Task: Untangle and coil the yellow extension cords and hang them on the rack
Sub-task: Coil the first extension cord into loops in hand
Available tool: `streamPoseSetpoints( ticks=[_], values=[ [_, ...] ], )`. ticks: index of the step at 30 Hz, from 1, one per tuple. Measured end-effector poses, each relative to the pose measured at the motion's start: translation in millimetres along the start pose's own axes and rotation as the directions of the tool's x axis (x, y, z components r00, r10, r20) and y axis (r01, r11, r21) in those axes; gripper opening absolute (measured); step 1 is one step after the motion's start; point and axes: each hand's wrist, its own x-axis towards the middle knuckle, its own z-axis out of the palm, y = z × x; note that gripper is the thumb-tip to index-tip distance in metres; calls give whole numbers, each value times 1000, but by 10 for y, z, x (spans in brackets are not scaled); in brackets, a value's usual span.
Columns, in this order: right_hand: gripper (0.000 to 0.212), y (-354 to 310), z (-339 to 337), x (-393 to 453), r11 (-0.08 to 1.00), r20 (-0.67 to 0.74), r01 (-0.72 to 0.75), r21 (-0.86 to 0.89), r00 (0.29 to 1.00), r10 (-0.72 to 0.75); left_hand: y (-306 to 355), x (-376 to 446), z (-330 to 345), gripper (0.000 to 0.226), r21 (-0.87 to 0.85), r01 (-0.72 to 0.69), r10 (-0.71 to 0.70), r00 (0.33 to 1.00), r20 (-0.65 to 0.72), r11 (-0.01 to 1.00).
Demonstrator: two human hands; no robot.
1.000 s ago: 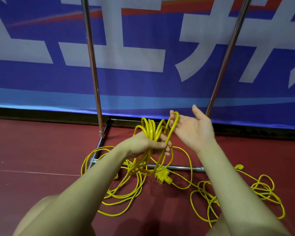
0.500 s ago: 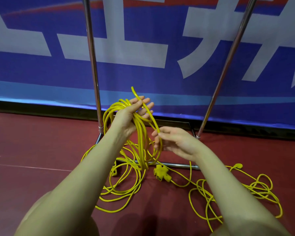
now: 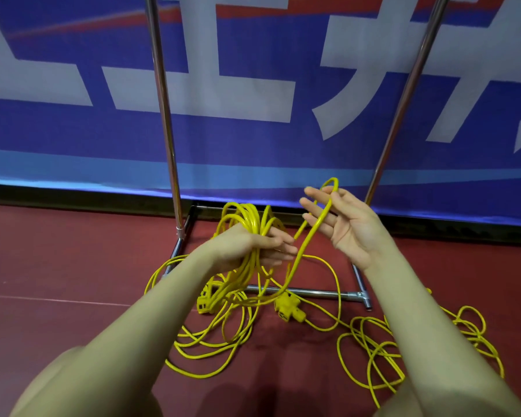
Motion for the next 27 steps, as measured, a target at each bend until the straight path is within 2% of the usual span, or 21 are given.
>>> streamPoseSetpoints(
  ticks=[9, 12, 15, 18, 21, 24, 27],
  values=[
    [15, 46, -89, 72, 993, -97, 43, 112, 995, -32, -21, 18, 236, 21, 88, -41, 26, 986, 167, 995],
    [14, 46, -132, 78, 990, -122, 62, 126, 991, -47, 20, 28, 247, 19, 123, -81, 63, 987, 145, 989],
    [13, 37, -159, 73, 992, -134, 54, 111, 990, -39, 65, 47, 223, 18, 27, -113, 111, 992, 55, 993],
    [13, 60, -174, 53, 1000, -154, 26, 13, 988, -24, 140, 69, 181, 19, -190, -190, 172, 979, -108, 963],
    [14, 147, -146, 21, 988, -101, -54, -145, 994, 39, 214, 112, 112, 18, -404, -321, 223, 936, -271, 857],
    [17, 252, -78, -19, 908, 43, -163, -387, 980, 194, 262, 131, 43, 17, -478, -405, 230, 895, -383, 779],
    [11, 371, 11, -41, 768, 132, -121, -629, 957, 259, 270, 120, -17, 15, -471, -438, 243, 875, -419, 766]
  ],
)
